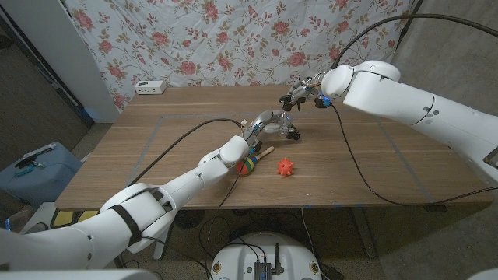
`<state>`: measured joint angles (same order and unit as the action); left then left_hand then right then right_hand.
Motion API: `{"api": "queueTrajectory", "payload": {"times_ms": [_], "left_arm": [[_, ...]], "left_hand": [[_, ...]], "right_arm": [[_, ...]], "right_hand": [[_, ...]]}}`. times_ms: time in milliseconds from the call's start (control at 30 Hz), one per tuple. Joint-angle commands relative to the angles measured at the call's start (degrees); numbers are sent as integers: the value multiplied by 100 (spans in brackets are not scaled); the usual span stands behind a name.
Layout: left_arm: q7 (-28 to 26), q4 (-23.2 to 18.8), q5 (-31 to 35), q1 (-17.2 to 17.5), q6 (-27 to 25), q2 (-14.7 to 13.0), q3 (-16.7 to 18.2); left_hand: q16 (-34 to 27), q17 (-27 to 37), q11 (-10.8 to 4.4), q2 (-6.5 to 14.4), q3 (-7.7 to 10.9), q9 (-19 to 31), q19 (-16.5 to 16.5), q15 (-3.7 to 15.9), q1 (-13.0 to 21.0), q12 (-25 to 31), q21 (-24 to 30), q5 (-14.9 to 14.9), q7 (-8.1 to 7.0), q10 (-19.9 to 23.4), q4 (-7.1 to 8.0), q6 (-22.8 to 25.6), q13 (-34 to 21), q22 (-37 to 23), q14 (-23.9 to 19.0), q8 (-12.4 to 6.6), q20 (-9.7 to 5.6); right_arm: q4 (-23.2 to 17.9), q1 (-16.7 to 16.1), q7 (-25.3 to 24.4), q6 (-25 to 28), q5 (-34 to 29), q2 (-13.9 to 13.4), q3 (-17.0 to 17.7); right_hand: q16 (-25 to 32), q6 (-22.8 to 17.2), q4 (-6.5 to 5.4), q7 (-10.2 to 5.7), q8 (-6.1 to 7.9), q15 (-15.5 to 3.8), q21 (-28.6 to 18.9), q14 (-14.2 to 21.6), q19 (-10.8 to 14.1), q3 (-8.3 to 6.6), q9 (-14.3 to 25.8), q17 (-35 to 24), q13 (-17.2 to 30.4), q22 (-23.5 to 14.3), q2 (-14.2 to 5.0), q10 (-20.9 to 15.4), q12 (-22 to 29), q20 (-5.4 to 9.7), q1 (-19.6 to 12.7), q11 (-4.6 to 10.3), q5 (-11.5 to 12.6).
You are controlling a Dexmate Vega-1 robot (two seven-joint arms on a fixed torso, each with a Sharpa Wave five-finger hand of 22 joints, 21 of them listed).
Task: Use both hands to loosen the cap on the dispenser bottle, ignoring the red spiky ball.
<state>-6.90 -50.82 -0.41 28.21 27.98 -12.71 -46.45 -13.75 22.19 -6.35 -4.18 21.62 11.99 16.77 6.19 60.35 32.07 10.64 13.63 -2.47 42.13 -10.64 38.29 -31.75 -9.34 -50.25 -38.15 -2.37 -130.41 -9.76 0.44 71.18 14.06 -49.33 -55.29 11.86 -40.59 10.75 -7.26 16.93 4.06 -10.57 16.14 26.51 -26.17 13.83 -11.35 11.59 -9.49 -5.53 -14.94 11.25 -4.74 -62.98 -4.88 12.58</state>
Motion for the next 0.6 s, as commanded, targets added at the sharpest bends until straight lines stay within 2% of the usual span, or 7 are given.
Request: {"api": "queueTrajectory", "payload": {"times_ms": [33,167,600], "left_arm": [[9,-90,2,33,-14,-34,24],[-4,-110,-1,50,0,-44,37],[-9,14,-28,18,83,1,58]], "left_hand": [[7,19,-149,1165,269,7,-32,324,-181,43,-21,-17,51,223,211,435,-11,-7,-107,-38,-395],[8,22,-154,1164,269,7,-34,319,-185,46,-21,-18,54,232,211,438,-13,-7,-104,-39,-391],[31,1,-144,1157,284,4,-38,330,-213,44,-21,-17,55,240,211,429,-10,-8,-115,-36,-390]], "right_arm": [[-117,-324,-107,-75,23,-17,299],[-131,-421,-197,-120,-8,-5,359],[24,-625,-373,-458,-214,91,442]], "right_hand": [[23,-80,-18,-133,53,-32,-4,17,-8,-36,1,-19,20,-7,4,-24,12,-6,-90,69,-3],[42,-215,-20,-203,106,-64,-13,36,-1,-43,0,-30,21,-9,13,-66,29,-1,-163,109,-9],[122,-691,-66,-248,329,-149,-53,124,95,22,14,-83,25,-15,65,-230,76,57,-239,176,-45]]}}
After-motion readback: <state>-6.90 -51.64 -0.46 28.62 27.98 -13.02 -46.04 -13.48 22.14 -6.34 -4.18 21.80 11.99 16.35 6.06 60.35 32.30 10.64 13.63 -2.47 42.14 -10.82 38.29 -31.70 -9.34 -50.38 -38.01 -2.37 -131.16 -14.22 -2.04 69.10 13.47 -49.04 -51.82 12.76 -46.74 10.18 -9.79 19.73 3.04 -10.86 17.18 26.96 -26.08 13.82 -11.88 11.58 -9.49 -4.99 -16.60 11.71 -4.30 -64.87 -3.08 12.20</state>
